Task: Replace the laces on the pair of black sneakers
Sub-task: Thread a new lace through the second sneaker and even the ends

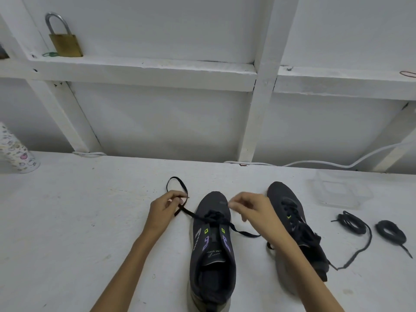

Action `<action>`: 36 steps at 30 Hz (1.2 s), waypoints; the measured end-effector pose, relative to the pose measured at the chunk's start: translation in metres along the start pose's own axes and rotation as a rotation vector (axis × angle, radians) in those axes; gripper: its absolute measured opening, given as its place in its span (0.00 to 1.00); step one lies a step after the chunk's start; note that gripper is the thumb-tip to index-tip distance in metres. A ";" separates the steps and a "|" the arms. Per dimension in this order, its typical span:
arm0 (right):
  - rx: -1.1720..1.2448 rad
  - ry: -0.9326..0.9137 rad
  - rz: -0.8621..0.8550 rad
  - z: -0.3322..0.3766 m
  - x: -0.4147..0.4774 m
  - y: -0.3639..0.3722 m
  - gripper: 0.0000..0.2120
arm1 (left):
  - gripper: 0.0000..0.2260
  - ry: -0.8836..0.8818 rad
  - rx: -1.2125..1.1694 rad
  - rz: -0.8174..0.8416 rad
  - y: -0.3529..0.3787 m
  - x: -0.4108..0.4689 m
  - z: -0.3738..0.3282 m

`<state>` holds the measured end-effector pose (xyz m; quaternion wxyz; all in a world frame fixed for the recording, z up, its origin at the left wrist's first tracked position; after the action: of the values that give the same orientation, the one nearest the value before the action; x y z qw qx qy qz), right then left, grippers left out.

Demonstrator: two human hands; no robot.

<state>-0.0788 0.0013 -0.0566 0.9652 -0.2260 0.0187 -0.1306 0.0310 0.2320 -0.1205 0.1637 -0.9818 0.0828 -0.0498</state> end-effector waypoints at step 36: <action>0.040 0.249 0.290 -0.003 -0.023 0.017 0.12 | 0.05 -0.104 0.321 0.367 0.038 -0.063 -0.059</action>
<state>-0.0975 0.0208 -0.0667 0.9684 -0.1840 0.1676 -0.0176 -0.0437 0.1889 -0.0821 0.3277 -0.9131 0.2420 0.0187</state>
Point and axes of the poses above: each hand's wrist, its own x-axis towards the middle knuckle, its own y-axis out of the palm, z = x × y, the point moved 1 cm from there along x, towards the middle knuckle, and after that the axes turned 5 degrees about -z, right-handed, at the moved point
